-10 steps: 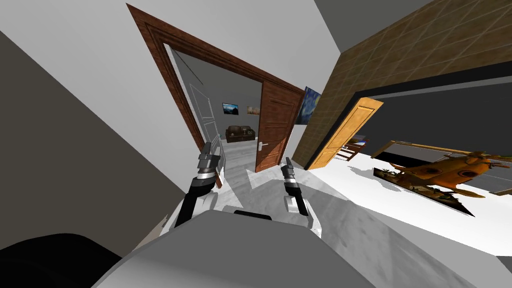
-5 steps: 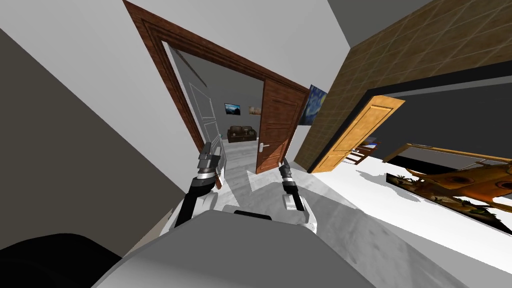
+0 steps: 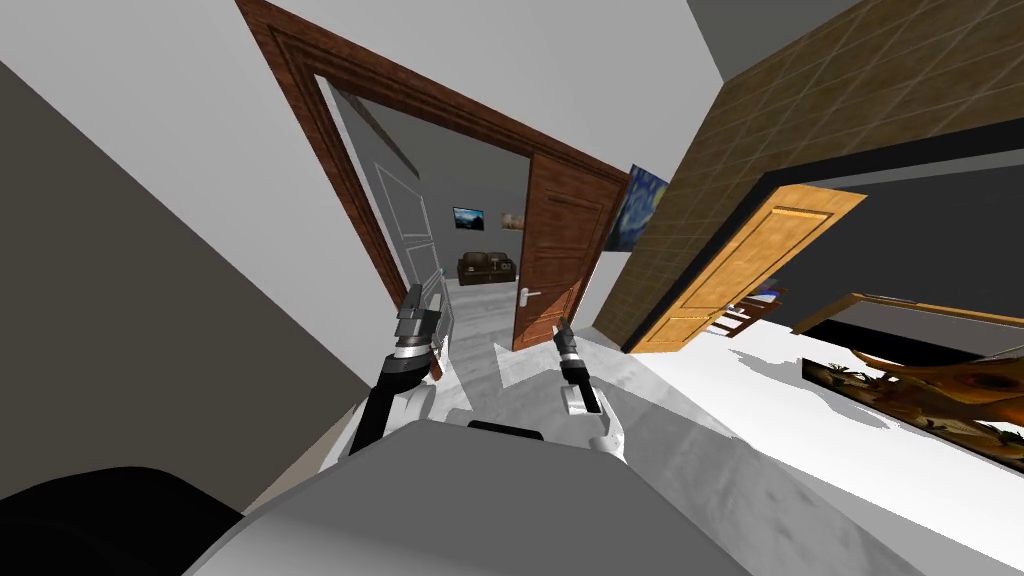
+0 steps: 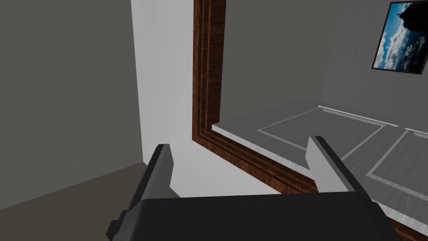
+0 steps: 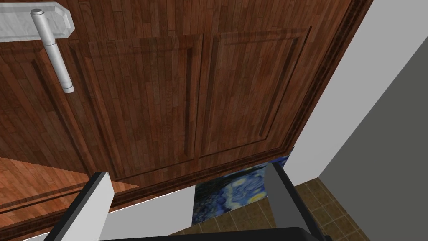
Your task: Push the door open
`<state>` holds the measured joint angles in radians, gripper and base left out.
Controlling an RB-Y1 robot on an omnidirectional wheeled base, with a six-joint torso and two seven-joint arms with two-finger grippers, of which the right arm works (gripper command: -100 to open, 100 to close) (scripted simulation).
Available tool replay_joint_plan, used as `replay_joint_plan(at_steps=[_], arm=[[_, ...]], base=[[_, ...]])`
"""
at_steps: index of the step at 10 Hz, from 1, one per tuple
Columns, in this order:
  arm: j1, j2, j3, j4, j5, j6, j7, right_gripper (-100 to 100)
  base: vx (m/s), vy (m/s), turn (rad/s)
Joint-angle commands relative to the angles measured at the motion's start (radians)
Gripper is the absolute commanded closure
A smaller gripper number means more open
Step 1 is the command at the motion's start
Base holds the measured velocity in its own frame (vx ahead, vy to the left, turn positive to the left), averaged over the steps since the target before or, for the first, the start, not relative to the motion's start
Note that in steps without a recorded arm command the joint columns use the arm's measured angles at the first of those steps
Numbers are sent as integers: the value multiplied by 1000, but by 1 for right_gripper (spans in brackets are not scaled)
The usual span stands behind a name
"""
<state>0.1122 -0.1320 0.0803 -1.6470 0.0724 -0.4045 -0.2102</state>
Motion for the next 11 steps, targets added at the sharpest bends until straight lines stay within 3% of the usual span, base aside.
replay_joint_plan(at_steps=[1, 11], arm=[[-15, -3, 6, 32, 1, 3, -5, -100], [-149, -25, 45, 273, 7, 29, -41, -100]], base=[[86, -52, 74], [110, -63, 84]])
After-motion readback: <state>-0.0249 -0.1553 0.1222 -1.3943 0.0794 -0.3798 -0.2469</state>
